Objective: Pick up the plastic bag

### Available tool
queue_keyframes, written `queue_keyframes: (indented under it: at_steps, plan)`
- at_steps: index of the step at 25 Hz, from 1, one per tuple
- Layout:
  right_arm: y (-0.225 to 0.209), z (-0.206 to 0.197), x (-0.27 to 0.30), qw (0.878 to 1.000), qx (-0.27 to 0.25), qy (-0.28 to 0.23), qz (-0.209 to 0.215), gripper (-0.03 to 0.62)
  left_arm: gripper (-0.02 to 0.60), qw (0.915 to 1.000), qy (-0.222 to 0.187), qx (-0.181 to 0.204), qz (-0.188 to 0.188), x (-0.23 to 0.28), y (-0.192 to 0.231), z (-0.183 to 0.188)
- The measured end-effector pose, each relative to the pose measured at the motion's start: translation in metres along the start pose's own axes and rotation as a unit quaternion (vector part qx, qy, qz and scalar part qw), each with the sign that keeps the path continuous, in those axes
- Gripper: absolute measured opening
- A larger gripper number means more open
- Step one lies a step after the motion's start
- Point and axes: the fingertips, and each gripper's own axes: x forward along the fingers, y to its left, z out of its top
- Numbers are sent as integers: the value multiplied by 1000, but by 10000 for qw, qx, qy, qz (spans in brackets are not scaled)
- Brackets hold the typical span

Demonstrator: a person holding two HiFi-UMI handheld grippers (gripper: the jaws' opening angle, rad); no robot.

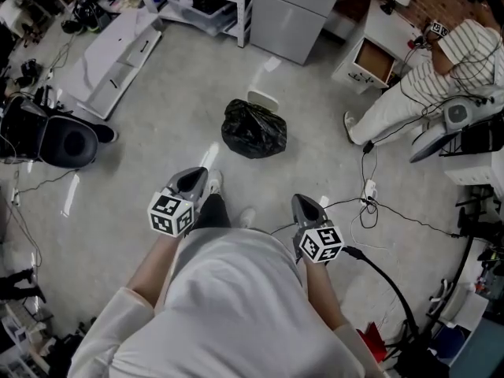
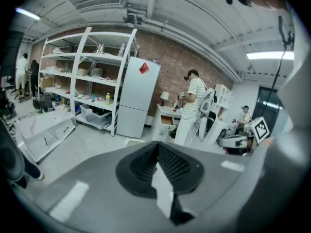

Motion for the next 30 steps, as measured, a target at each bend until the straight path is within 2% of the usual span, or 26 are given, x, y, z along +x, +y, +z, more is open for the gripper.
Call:
queue_keyframes:
  at_steps: [5, 13, 30]
  plan:
    - [-11, 9, 23, 9999, 28, 4, -122, 2, 3, 9997, 91, 222, -95, 29, 22, 11]
    - [-27, 43, 78, 9991, 123, -52, -413, 2, 3, 9978, 224, 498, -372, 76, 78, 52]
    - [-34, 89, 223, 9957, 237, 260, -859, 2, 3, 9891, 775, 724, -1025, 163, 210, 89]
